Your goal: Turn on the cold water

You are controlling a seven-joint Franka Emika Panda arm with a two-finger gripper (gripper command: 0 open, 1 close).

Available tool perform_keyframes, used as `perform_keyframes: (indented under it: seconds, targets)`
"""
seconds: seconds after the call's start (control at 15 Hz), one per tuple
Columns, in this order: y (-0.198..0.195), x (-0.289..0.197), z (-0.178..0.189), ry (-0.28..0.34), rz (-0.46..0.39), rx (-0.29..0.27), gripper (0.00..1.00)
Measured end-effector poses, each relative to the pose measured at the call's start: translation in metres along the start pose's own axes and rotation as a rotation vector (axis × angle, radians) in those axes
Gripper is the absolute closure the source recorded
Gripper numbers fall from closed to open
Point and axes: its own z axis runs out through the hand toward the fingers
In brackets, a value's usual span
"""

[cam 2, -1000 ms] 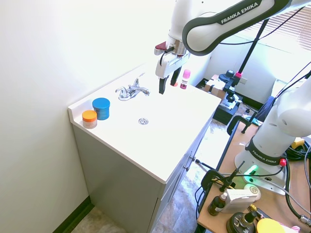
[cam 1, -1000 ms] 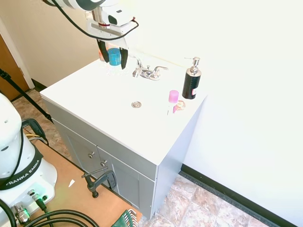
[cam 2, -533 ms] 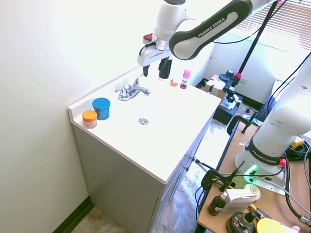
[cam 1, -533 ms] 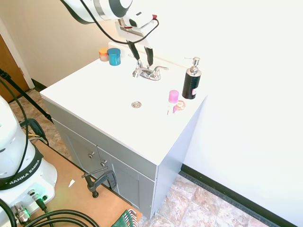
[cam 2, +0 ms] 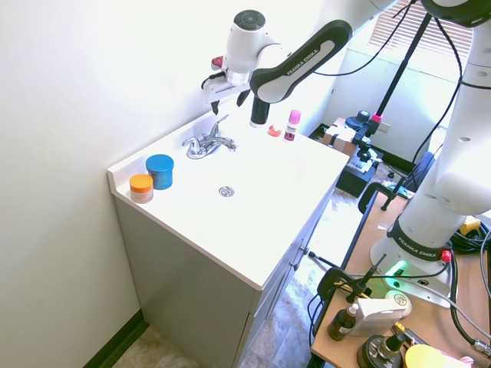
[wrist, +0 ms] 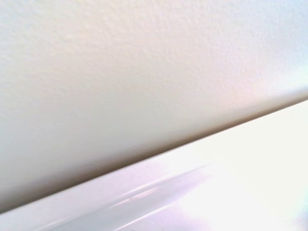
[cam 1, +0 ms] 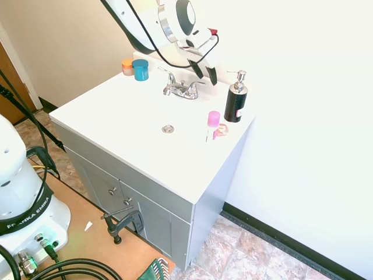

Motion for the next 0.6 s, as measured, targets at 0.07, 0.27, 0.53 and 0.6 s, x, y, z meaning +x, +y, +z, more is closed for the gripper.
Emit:
perform_keyframes:
  seconds: [0.07,0.27,0.53,0.6]
  targets:
    - [0.001,0.000,0.006,0.008,-0.002,-0.007,0.00]
    - [0.007,0.003,0.014,0.017,0.001,-0.031,0.00]
    - [0.011,0.002,0.017,-0.050,-0.024,-0.100,0.00]
    - [0.011,0.002,0.016,-0.070,-0.031,-0.115,0.00]
